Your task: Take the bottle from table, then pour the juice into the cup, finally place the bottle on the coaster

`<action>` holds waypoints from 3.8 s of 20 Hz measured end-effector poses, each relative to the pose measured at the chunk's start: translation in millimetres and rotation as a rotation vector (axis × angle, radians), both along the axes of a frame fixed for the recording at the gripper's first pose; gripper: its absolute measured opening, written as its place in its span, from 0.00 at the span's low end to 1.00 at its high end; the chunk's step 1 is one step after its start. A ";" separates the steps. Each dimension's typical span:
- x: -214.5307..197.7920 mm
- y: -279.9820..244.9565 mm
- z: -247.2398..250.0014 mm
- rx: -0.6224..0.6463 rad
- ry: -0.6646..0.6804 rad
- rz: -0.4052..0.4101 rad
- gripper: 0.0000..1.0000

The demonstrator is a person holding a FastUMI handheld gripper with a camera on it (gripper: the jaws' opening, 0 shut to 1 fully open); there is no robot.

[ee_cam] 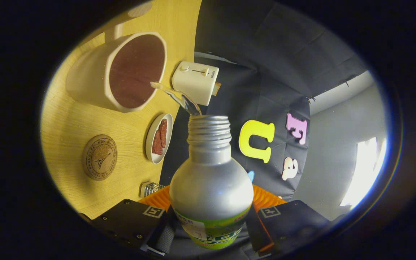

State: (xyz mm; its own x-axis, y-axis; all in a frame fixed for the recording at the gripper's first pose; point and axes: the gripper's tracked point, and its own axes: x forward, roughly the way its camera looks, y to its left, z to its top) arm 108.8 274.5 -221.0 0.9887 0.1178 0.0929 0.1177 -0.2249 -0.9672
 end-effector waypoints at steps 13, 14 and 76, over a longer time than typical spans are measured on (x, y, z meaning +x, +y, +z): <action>3.9 -2.0 17.1 -0.052 -0.029 0.008 0.80; 3.6 -3.2 18.3 -0.056 -0.033 0.003 0.80; -9.7 34.9 17.2 -0.447 -0.070 0.101 0.80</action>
